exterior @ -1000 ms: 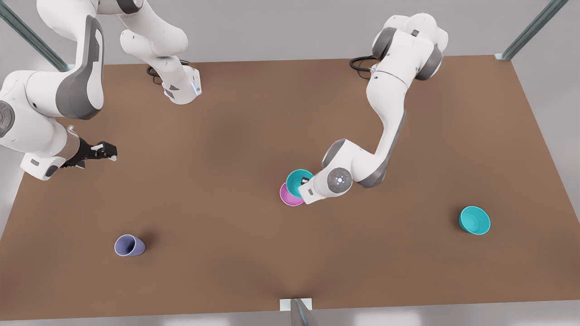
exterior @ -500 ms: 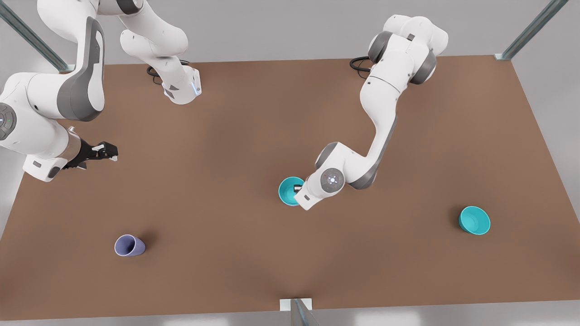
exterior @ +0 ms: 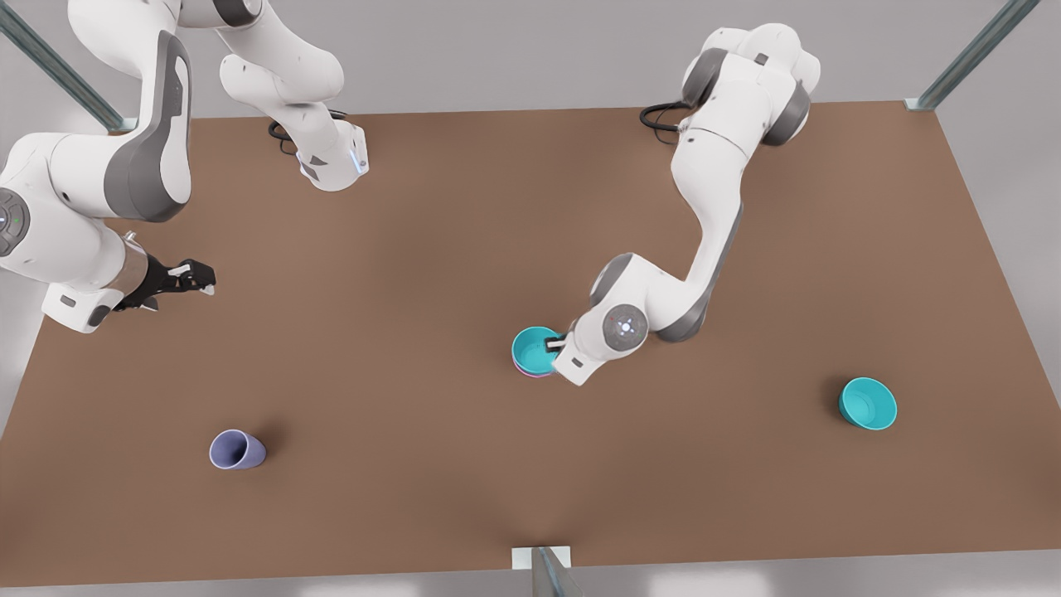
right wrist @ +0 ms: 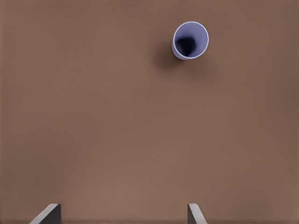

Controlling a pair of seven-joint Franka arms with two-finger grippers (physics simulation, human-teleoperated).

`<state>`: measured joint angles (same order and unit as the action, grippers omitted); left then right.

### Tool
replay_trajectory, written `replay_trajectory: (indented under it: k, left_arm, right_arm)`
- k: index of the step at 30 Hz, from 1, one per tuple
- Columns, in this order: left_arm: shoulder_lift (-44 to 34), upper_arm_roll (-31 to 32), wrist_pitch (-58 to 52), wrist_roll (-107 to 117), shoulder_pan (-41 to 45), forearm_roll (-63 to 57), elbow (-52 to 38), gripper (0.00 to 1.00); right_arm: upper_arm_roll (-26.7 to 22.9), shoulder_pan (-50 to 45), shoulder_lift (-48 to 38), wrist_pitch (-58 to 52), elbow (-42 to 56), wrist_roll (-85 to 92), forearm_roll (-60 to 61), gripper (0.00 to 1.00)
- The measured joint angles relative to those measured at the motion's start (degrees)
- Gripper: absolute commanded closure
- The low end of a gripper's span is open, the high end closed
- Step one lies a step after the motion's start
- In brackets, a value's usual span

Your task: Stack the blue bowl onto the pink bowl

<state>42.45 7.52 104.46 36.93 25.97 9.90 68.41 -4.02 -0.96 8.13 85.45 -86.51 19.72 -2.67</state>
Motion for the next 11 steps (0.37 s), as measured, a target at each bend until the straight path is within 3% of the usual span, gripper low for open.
replay_trajectory:
  k: [4, 7, 11]
  left_arm:
    - [-13.6, -0.1, -13.2, -2.1, -9.6, -8.3, -0.2, 0.0]
    - [-26.3, -0.3, -19.7, -6.0, -16.0, -11.3, 5.4, 0.0]
    - [-30.0, -0.6, -24.4, -10.3, -16.5, -12.6, 7.2, 0.0]
  right_arm:
    - [0.0, 0.0, 0.0, 0.0, 0.1, 0.1, 0.0, 0.0]
    - [0.0, 0.0, 0.0, 0.0, 0.1, 0.2, 0.0, 0.0]
    - [0.0, 0.0, 0.0, 0.0, 0.0, 0.3, 0.0, 0.0]
